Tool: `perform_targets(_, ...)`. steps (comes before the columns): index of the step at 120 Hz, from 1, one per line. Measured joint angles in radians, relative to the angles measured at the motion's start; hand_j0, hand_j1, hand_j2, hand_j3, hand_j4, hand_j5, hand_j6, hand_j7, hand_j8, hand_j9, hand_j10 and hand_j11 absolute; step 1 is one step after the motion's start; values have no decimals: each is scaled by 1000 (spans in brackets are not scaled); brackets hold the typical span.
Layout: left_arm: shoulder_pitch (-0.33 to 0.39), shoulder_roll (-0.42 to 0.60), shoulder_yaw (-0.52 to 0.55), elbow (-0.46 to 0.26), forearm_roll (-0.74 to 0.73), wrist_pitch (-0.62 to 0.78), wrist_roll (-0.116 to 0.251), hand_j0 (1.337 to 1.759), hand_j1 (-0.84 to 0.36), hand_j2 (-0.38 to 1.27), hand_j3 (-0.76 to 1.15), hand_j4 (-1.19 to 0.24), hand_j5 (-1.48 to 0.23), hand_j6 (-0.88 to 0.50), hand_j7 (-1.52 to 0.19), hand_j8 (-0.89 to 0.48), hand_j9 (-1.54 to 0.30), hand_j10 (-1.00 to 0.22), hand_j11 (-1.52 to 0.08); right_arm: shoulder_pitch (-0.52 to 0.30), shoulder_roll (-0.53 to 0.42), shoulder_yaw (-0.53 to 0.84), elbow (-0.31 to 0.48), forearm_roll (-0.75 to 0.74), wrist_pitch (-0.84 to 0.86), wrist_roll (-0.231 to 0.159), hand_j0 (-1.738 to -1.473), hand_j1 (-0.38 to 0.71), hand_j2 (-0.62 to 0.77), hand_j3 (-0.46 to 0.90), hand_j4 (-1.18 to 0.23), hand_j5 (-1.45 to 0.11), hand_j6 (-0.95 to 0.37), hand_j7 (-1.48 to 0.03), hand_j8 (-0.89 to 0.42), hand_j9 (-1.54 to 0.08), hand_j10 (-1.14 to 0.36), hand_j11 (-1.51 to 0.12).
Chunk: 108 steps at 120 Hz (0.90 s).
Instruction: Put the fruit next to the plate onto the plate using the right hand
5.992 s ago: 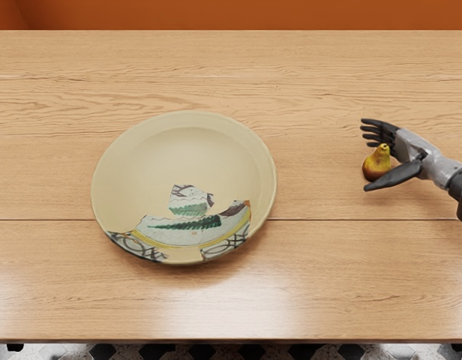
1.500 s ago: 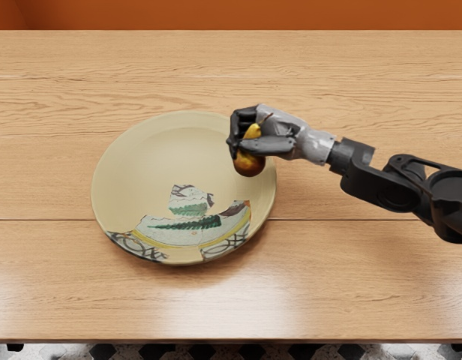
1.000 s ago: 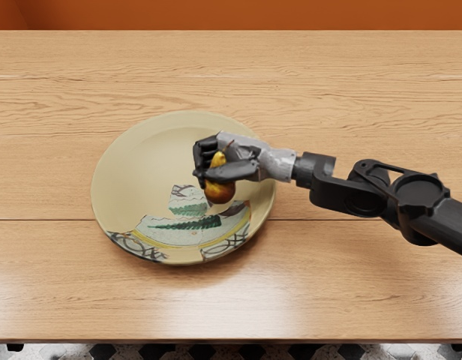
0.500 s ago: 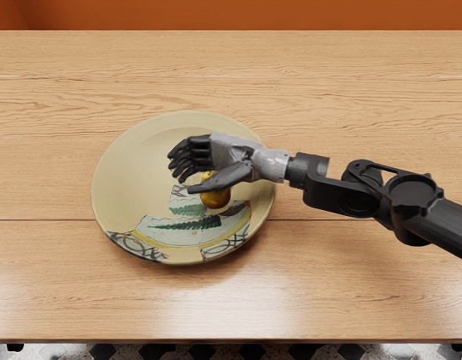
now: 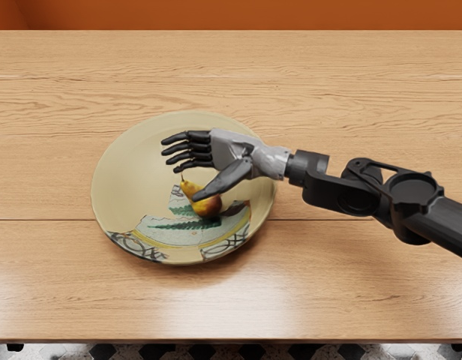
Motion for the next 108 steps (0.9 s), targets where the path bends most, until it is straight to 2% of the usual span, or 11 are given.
perform_targets(83, 0, 0, 0, 0, 0, 0, 0, 1658, 349, 0, 0, 0, 0, 0, 0, 0, 0, 0, 0, 30, -11, 31, 19, 19, 0, 0, -1658, -111, -38, 0, -200, -259, -200, -259, -200, -259, -200, -259)
perform_targets(108, 0, 0, 0, 0, 0, 0, 0, 1658, 349, 0, 0, 0, 0, 0, 0, 0, 0, 0, 0, 39, -110, 38, 108, 61, 0, -5, -1658, -149, -32, 0, -168, -218, -168, -218, -168, -217, -168, -218)
